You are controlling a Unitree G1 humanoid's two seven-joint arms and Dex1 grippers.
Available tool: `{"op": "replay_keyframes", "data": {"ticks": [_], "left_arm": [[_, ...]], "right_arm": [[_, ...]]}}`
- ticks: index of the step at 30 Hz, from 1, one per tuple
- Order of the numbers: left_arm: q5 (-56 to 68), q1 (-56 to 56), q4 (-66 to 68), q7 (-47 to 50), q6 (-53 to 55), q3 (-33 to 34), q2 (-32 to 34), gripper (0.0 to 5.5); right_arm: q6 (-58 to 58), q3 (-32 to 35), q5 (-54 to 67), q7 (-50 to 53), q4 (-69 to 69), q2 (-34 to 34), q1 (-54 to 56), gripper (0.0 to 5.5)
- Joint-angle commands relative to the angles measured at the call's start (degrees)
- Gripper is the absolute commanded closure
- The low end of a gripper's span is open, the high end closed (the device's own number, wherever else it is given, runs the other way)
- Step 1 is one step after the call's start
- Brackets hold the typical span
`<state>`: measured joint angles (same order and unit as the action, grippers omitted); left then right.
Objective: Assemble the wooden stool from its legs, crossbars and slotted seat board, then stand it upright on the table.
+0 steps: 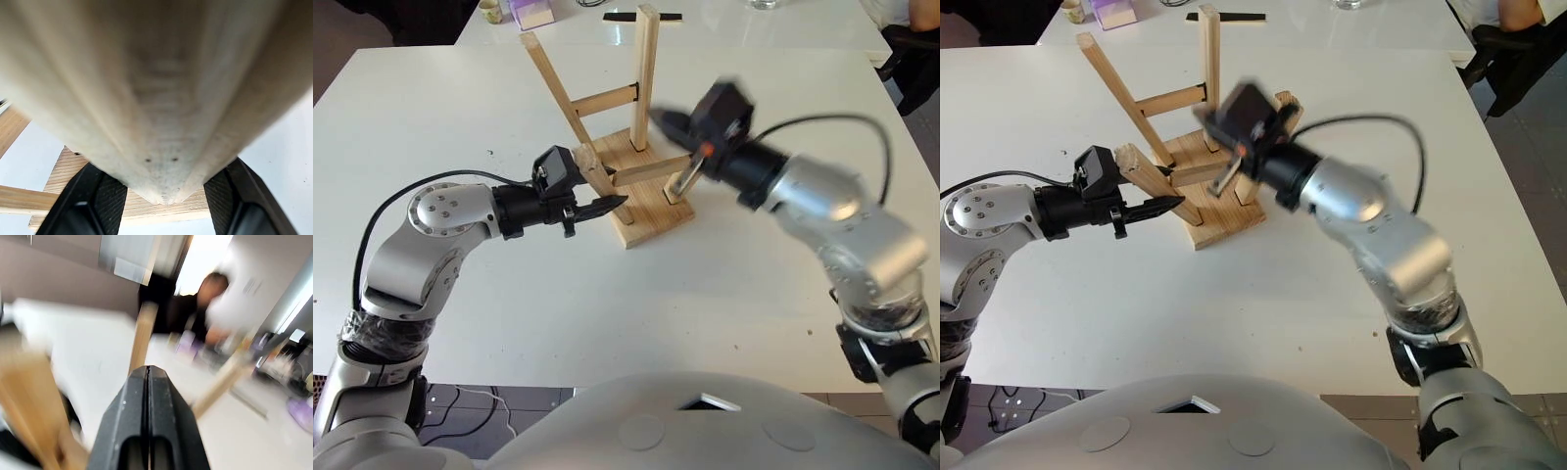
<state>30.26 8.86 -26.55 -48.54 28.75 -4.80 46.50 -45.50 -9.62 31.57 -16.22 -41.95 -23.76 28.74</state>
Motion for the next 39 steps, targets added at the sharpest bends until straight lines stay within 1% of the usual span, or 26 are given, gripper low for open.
{"op": "replay_keyframes", "data": {"ticks": [1,2,3,4,6,8,10,14,17,20,23,26,29,31,32,39], "left_arm": [[-4.5,-2.0,5.1,-7.3,0.9,-5.6,4.7,3.46],[-4.9,-1.5,6.3,-8.2,0.1,-5.7,5.1,3.46],[-5.1,-0.6,7.8,-8.8,-0.4,-5.7,5.2,3.46],[-5.2,0.2,9.1,-8.9,-0.7,-5.7,5.1,3.46],[-5.2,1.2,10.6,-8.9,-1.0,-5.9,4.6,3.46],[-5.0,1.4,10.7,-8.8,-0.8,-6.1,4.0,3.46],[-4.4,1.1,10.0,-8.6,-0.3,-6.1,3.8,3.46],[-3.7,1.3,9.5,-8.5,0.3,-6.4,3.8,3.46],[-3.6,1.2,9.2,-8.3,0.6,-6.4,3.8,3.46],[-3.4,0.9,8.5,-7.9,1.0,-6.2,3.9,3.46],[-3.2,1.3,8.0,-7.6,1.4,-6.4,3.7,3.46],[-3.7,1.6,8.7,-7.6,0.9,-6.6,3.8,3.46],[-2.8,1.5,8.8,-7.9,0.7,-6.1,3.5,3.46],[-1.3,1.9,9.5,-9.1,-0.2,-5.3,2.8,3.46],[-0.8,2.0,10.5,-10.0,-0.9,-4.9,2.6,3.46],[-0.2,4.5,17.7,-13.6,-3.0,-4.1,1.3,3.46]], "right_arm": [[0.5,15.4,11.4,-1.9,2.6,0.2,4.8,5.50],[0.7,17.0,11.6,-2.8,4.0,-1.2,5.1,5.50],[1.0,17.0,11.0,-4.1,4.6,-2.7,4.8,5.50],[1.3,15.2,10.1,-4.8,4.3,-2.9,4.1,5.50],[1.4,8.9,8.4,-4.1,3.2,-0.6,1.5,5.50],[3.0,-0.4,2.7,-3.4,2.9,0.3,-2.1,5.50],[4.5,-6.7,-2.2,-2.6,4.0,0.9,-4.8,5.50],[5.5,-13.6,-10.2,-0.4,5.8,1.3,-8.8,5.50],[5.4,-18.3,-17.7,0.3,8.4,-1.6,-11.6,5.50],[5.6,-19.4,-20.4,-0.3,9.2,-1.9,-12.8,5.50],[4.5,-17.7,-19.5,-1.3,7.2,-0.1,-11.1,5.50],[4.5,-14.2,-17.9,-2.2,4.9,1.3,-9.2,5.50],[4.0,-8.5,-14.4,-1.4,3.4,5.9,-5.5,5.50],[3.1,-6.1,-12.4,-0.7,3.3,8.5,-3.9,5.50],[3.0,-6.5,-12.9,-1.0,4.0,8.4,-3.9,5.50],[4.0,-18.1,-21.2,-5.0,10.6,1.6,-9.6,5.50]]}}
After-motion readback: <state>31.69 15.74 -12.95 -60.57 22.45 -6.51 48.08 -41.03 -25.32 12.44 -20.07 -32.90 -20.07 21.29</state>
